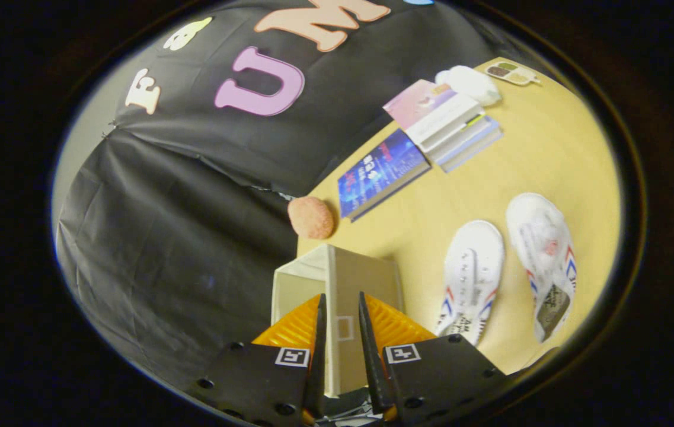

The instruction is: Open the storage box then place both shoes into the box .Put the left shoe in first, then the right shoe, with the right side of both shoes facing outward in a uniform manner.

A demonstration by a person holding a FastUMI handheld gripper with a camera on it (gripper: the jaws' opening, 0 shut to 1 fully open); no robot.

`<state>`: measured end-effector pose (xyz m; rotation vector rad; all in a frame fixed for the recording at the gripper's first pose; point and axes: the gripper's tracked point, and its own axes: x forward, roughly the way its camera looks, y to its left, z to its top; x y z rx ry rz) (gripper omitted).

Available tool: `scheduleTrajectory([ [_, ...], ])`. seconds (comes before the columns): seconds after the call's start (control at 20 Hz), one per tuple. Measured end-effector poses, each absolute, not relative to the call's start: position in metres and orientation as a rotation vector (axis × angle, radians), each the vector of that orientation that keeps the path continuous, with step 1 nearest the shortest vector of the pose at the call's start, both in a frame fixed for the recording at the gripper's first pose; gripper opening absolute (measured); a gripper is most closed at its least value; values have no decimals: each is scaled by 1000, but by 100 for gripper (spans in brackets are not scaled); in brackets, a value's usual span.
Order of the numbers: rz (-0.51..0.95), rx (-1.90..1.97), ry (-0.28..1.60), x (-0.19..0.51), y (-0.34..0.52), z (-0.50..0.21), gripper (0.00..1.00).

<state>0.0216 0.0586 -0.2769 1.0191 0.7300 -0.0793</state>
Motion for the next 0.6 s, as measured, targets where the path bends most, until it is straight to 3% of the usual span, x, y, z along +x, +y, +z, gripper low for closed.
scheduleTrajectory([
  [0.35,-207,1068,821,-33,35,-339,32],
  [0.6,-296,981,935,-66,26,-383,44],
])
